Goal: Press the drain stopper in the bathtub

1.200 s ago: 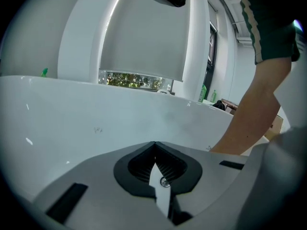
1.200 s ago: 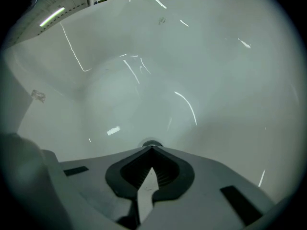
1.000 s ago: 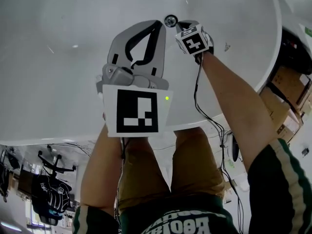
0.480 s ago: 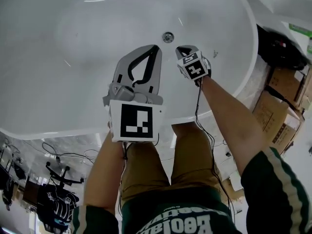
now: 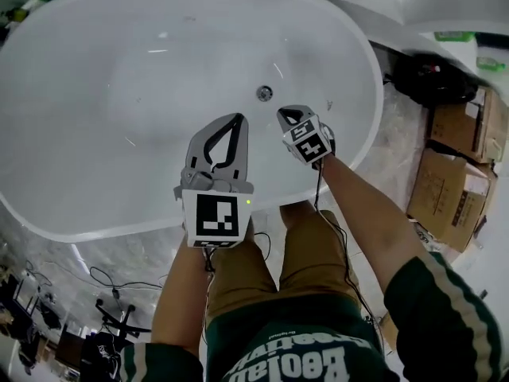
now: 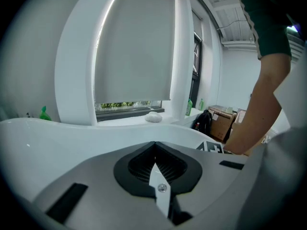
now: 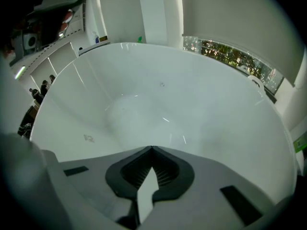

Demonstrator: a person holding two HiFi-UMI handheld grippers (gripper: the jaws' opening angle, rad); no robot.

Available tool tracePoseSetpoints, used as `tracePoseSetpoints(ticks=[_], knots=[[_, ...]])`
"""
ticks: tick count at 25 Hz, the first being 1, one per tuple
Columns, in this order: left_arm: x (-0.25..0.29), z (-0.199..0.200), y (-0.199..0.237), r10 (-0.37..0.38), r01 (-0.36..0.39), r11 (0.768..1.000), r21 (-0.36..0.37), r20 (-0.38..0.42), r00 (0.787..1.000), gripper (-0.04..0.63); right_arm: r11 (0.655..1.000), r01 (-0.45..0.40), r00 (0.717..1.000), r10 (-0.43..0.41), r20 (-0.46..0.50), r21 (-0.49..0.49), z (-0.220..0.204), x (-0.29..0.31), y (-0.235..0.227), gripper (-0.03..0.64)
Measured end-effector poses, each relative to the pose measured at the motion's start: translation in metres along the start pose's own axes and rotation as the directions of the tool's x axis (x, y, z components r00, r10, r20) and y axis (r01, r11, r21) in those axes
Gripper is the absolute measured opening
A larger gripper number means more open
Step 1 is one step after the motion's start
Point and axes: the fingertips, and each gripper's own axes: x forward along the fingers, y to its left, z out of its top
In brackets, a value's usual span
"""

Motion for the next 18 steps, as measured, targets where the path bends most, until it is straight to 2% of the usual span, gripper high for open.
tracePoseSetpoints(ticks=[5,18], knots=[[-0.015,0.029,-0.012,-0.017,0.017,1.0,-0.001,0.048,0.999,0.003,0.999,0.019,0.999,-0.016,0.05,-0.042,0.021,-0.042,0.008,0.015],[-0.068,0.129,-0.038,-0.066,0.055,0.996,0.07,0.162,0.984,0.003,0.995,0.07,0.973,-0.053,0.226,-0.065,0.077,-0.186,0.038,0.015]])
